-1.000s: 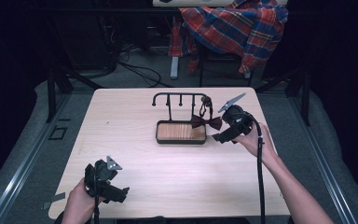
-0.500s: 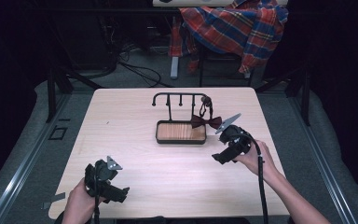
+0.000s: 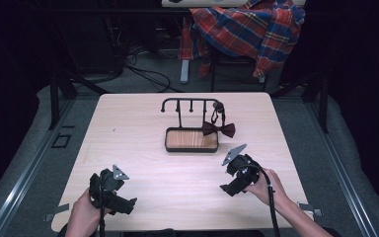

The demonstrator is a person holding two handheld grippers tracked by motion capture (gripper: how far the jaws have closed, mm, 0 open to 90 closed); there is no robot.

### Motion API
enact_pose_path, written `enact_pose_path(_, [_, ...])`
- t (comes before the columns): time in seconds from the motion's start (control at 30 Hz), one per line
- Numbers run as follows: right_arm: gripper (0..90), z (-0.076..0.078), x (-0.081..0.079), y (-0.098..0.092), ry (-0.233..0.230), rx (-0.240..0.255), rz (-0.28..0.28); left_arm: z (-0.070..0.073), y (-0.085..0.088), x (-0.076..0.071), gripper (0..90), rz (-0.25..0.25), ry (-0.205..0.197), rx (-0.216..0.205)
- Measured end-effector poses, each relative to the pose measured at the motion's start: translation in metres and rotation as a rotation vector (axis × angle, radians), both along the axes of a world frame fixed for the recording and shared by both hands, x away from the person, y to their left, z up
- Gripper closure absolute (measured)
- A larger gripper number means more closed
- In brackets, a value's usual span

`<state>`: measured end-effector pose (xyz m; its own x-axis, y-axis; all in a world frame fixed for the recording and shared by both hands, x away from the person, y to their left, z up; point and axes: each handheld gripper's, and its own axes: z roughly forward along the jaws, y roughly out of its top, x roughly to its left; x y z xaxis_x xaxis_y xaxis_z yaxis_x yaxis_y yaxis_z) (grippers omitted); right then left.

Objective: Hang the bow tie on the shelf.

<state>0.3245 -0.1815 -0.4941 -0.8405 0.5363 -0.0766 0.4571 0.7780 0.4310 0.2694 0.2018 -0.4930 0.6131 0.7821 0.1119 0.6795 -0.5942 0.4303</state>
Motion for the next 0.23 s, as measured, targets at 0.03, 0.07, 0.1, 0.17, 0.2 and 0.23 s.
enact_pose_path(0.03, [14.6,-0.0052,-0.0024,0.0010,0.016,-0.001,0.005,0.0000,-0.0006,-0.0003,0.1,-0.001,-0.001,-0.001])
enact_pose_path(0.07, [15.1,-0.0059,-0.0025,0.0012,0.021,-0.008,0.004,0.0001,-0.0010,-0.0004,0.1,-0.001,-0.001,0.003])
enact_pose_path(0.1, [16.9,-0.0052,-0.0019,0.0012,0.013,-0.042,0.009,0.0001,-0.0012,-0.0003,0.1,0.000,-0.001,0.004])
enact_pose_path(0.17, [19.4,-0.0058,-0.0017,0.0003,0.004,-0.026,0.010,0.0001,-0.0009,0.0001,0.1,0.000,0.001,0.002])
enact_pose_path(0.2, [19.4,-0.0058,-0.0017,0.0003,0.004,-0.026,0.010,0.0001,-0.0009,0.0001,0.2,0.000,0.001,0.002])
enact_pose_path(0.23, [19.3,-0.0026,0.0005,-0.0025,-0.002,-0.021,0.002,0.0001,-0.0007,0.0002,0.1,0.000,0.002,0.002])
